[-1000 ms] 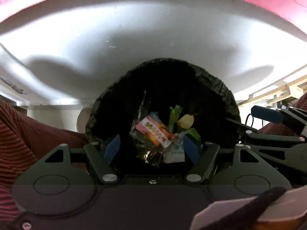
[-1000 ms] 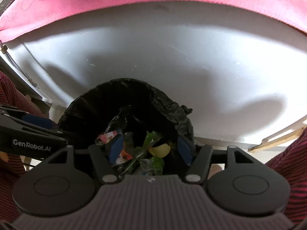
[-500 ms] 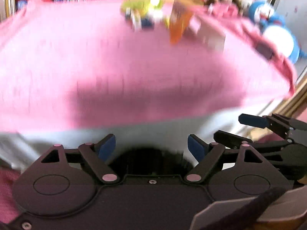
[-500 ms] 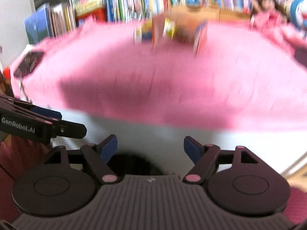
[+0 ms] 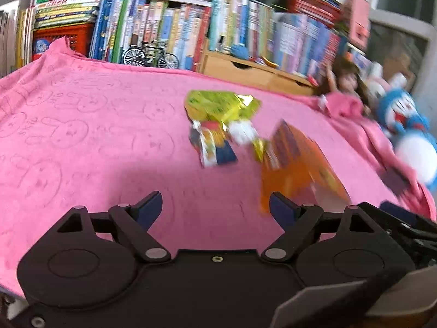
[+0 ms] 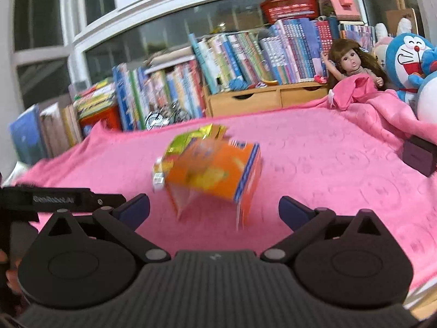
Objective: Organize books
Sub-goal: 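Grasp the snack packet with the left tool while the right tool grasps the orange potato sticks box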
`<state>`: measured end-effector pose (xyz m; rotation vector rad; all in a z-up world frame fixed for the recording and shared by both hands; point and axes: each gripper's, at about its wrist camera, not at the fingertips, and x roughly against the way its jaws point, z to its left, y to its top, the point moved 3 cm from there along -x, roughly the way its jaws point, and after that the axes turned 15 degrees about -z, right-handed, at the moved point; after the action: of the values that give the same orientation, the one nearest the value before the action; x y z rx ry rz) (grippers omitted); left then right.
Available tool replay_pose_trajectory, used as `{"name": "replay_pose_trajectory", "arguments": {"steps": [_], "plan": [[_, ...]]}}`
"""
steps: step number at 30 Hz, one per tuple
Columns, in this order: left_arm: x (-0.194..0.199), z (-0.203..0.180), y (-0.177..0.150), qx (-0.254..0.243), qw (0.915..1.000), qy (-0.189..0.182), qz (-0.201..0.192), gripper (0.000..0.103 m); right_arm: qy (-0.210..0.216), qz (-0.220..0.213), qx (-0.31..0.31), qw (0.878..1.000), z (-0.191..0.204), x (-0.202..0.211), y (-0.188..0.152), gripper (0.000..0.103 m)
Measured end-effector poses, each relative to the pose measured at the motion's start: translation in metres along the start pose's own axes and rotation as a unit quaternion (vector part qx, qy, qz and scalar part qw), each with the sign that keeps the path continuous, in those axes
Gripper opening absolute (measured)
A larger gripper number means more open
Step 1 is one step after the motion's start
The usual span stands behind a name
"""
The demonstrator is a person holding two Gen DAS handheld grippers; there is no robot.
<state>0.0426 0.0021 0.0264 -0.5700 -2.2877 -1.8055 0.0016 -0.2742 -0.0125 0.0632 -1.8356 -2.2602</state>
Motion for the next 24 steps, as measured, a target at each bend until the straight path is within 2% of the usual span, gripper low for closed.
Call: {"name": "replay_pose_trajectory", "arguments": {"steps": [6,11,14,19,20,22,23,24], "plan": [[-0.075,0.014,0.015,0.056,0.9979,0.027,0.017,0.085,-0.003,0.028,-0.035,0.999,0.0,-0.05,0.011,0.103],[-0.122,0.023,0.019,0.118,0.9921,0.034,0.022,0.085,-0.012,0.046,-0.01,0.999,0.006,-0.073,0.004,0.103],[-0.139,0.021,0.016,0.114,0.9922,0.045,0.026,0.085,-0.02,0.068,0.001,0.998,0.001,-0.081,-0.008,0.103],[-0.149,0.006,0.013,0.075,0.9963,0.038,0.016,0.084,-0.005,0.073,-0.049,0.996,-0.02,-0.077,-0.021,0.103],[-0.149,0.003,0.012,0.067,0.9969,0.037,0.015,0.082,-0.002,0.072,-0.056,0.996,-0.022,-0.075,-0.022,0.102],[-0.148,-0.003,0.01,0.049,0.9981,0.034,0.014,0.064,0.012,0.066,-0.062,0.996,-0.022,-0.07,-0.022,0.093],[-0.148,-0.005,0.008,0.042,0.9984,0.035,0.015,0.044,0.018,0.064,-0.062,0.996,-0.021,-0.069,-0.022,0.092],[-0.147,-0.006,0.007,0.044,0.9983,0.032,0.019,0.04,0.017,0.06,-0.057,0.996,-0.019,-0.066,-0.021,0.09]]}}
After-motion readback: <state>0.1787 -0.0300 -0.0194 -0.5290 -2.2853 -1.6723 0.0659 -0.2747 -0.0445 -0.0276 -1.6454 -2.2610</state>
